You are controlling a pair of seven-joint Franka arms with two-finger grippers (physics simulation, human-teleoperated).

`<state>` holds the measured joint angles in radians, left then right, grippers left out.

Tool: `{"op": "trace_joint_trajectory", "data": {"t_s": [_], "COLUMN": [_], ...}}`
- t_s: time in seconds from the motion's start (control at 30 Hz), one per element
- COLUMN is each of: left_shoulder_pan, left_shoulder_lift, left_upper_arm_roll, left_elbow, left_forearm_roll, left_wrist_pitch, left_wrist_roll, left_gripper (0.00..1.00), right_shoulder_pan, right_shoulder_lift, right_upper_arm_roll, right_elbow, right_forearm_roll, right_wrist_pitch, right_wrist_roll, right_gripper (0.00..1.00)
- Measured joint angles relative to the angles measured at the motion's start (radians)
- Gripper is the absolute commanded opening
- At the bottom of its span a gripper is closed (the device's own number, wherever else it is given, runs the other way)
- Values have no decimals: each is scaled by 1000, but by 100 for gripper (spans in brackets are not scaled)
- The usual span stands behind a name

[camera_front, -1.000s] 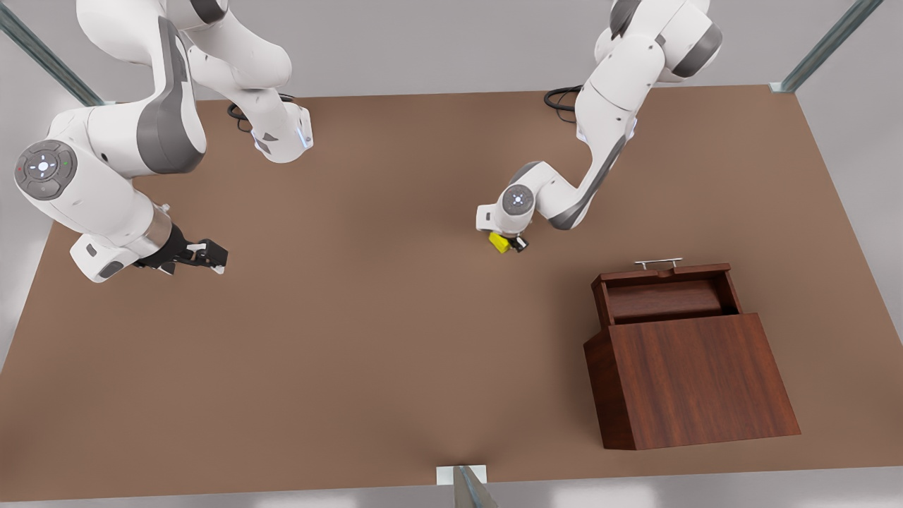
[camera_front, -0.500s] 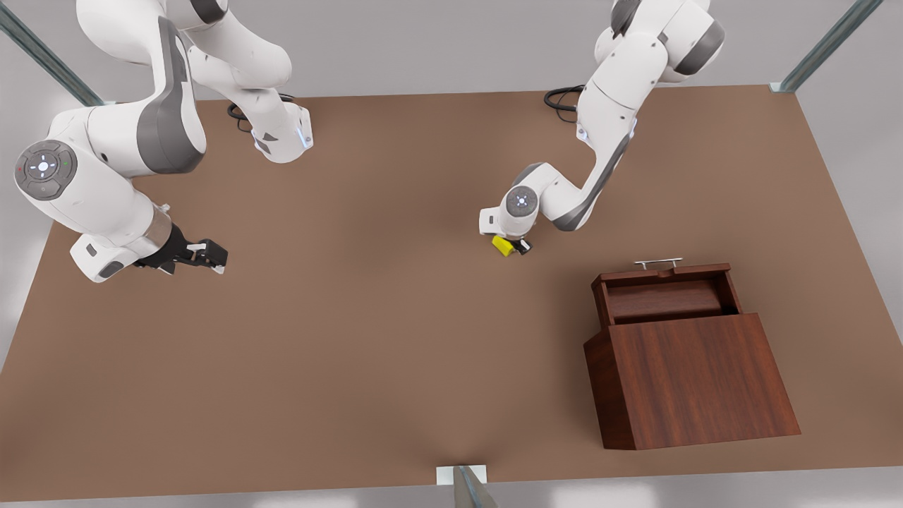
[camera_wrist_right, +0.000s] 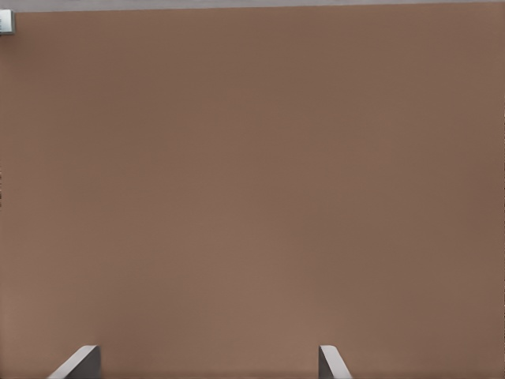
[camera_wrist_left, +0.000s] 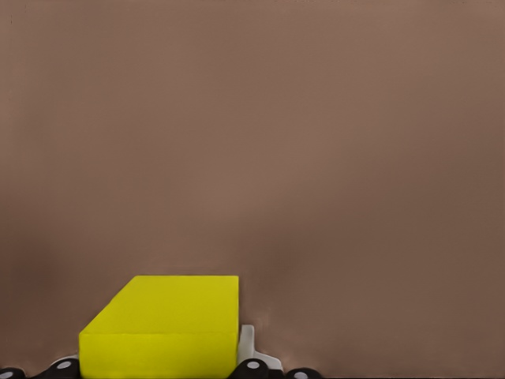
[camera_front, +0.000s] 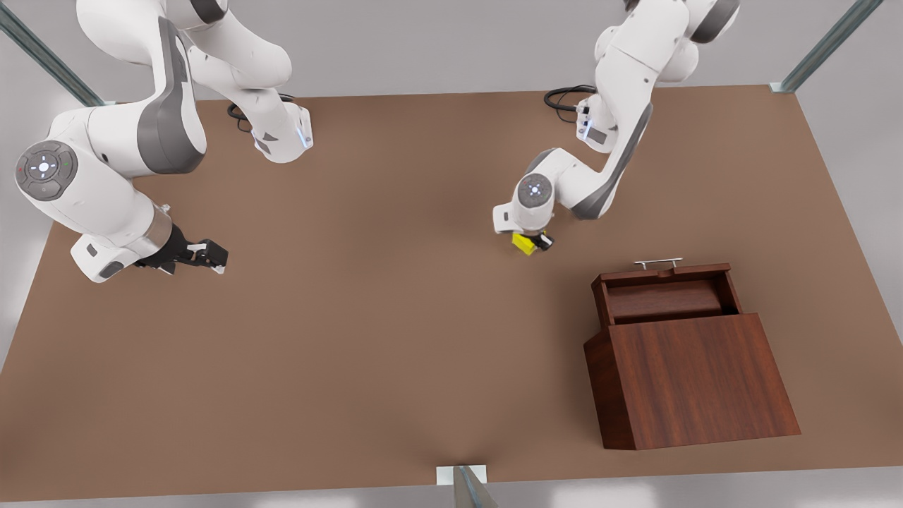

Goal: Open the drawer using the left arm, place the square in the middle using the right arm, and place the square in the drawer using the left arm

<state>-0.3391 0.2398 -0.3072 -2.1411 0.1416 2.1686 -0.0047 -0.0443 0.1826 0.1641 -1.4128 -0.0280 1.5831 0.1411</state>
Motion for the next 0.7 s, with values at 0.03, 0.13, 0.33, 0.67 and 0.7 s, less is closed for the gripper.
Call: {"op": "trace_joint_trajectory", "data": {"t_s": [0.03,0.13,0.33,0.67,0.7], "left_shoulder_pan": [13,111,384,478,482], "left_shoulder_lift": [-27,-92,-59,55,61], "left_upper_arm_roll": [14,32,102,102,103], "left_elbow": [41,164,292,293,292], "left_forearm_roll": [-4,-14,-31,-36,-37], "left_wrist_pitch": [-81,-223,-209,-89,-87], "left_wrist_roll": [-32,-152,-266,-252,-250], "left_gripper": [69,69,69,83,100], "right_shoulder_pan": [-1,0,0,0,0], "right_shoulder_lift": [0,1,2,2,2], "right_upper_arm_roll": [0,0,-2,-2,-2], "right_elbow": [0,0,0,0,0], "right_forearm_roll": [0,0,0,0,0], "right_wrist_pitch": [0,0,0,0,0], "right_wrist_roll": [0,0,0,2,2], "right_gripper": [100,100,100,100,100]}}
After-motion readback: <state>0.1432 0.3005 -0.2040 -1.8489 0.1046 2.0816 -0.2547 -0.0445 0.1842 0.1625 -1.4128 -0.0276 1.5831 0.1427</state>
